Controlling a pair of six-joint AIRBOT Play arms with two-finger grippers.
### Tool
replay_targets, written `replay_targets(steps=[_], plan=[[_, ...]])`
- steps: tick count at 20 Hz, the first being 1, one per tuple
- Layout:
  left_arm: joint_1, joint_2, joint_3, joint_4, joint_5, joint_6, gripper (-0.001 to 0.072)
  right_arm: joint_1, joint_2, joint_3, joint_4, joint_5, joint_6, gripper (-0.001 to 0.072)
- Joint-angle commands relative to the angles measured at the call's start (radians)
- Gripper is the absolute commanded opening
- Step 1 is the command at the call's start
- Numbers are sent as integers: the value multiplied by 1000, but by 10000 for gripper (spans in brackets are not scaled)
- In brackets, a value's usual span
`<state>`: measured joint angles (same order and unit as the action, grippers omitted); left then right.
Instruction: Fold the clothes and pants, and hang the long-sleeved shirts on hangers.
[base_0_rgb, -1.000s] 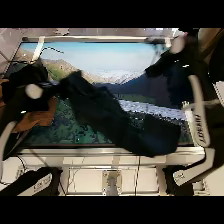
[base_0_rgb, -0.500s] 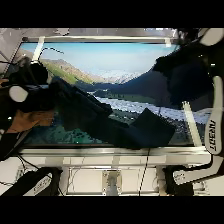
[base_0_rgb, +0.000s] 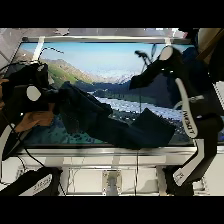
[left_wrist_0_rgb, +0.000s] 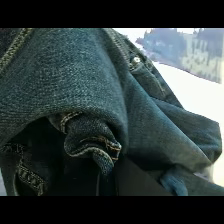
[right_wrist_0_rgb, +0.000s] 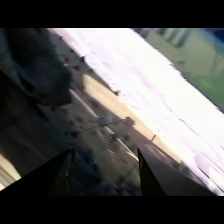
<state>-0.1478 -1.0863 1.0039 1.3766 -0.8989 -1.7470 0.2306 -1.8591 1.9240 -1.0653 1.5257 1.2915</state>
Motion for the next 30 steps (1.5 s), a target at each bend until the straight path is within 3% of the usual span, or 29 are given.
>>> replay_targets(steps=[1,6,7,8,9,14,17,19,21,27,30], plan=[[-66,29,0,4,-12,19,21,113,-41,11,105,-112,-66,447],[-150,28,0,121,-239,26,22,267,-48,32,120,-401,-82,450],[-145,28,0,144,-279,26,93,289,-49,32,118,-419,-98,450],[-140,29,0,159,-297,26,445,304,-49,32,118,-428,-115,450],[-135,33,0,183,-290,23,703,314,-49,32,119,-432,-116,450],[-60,64,2,287,-230,-91,714,348,-64,32,140,-402,-118,451],[-31,64,0,289,-229,-97,712,396,-124,32,217,-411,-135,454],[-24,64,0,288,-229,-97,710,428,-163,32,269,-435,-150,528],[-24,63,0,288,-227,-97,708,452,-173,33,342,-466,-197,529],[-25,24,0,236,-225,-97,706,474,-195,94,266,-663,-203,554],[-25,21,0,220,-204,-97,706,488,-232,94,274,-624,-201,554]])
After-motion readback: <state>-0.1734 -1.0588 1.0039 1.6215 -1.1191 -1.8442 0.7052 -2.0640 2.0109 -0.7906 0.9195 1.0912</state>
